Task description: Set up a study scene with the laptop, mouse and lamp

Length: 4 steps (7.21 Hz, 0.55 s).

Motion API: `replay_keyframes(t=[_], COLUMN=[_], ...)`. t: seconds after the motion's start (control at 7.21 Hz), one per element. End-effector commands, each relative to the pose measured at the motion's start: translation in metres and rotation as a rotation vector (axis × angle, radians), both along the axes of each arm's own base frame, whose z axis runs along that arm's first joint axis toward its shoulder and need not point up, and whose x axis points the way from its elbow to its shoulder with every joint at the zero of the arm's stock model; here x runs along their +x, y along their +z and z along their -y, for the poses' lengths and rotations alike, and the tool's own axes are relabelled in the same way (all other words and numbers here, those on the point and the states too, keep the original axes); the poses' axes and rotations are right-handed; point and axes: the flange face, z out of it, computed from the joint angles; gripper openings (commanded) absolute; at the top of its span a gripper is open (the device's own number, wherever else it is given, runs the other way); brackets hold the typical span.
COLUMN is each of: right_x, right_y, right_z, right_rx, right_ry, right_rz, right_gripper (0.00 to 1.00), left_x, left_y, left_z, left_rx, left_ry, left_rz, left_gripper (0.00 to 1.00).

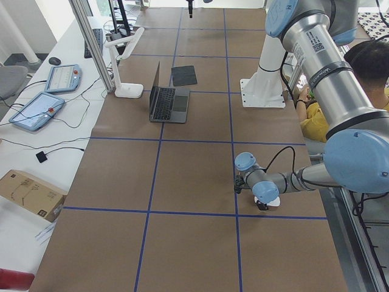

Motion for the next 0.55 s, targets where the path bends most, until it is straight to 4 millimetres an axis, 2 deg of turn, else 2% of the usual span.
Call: replay_keyframes(t=[0.0,0.14,0.42], right_x=[0.0001,-0.0002,-0.0002], right_y=[0.0,-0.0015,-0.0015], right_z=[0.0001,0.0014,0.0014], right_rx=[0.0,0.004,0.004], right_ry=[0.0,-0.001,-0.001], right_rz=[-0.002,-0.001,-0.001], right_gripper=[1.0,1.0,1.0], left_x=[0.0008,0.0005,-0.0023], left_y=[-0.0003,-0.0011,-0.0053], left_z=[-0.0007,-0.0012,-0.0026], left_rx=[0.002,0.004,-0.002], left_ry=[0.004,0.004,-0.014], left_rz=[-0.005,-0.011,-0.035], left_gripper=[0.46,0.39,0.39])
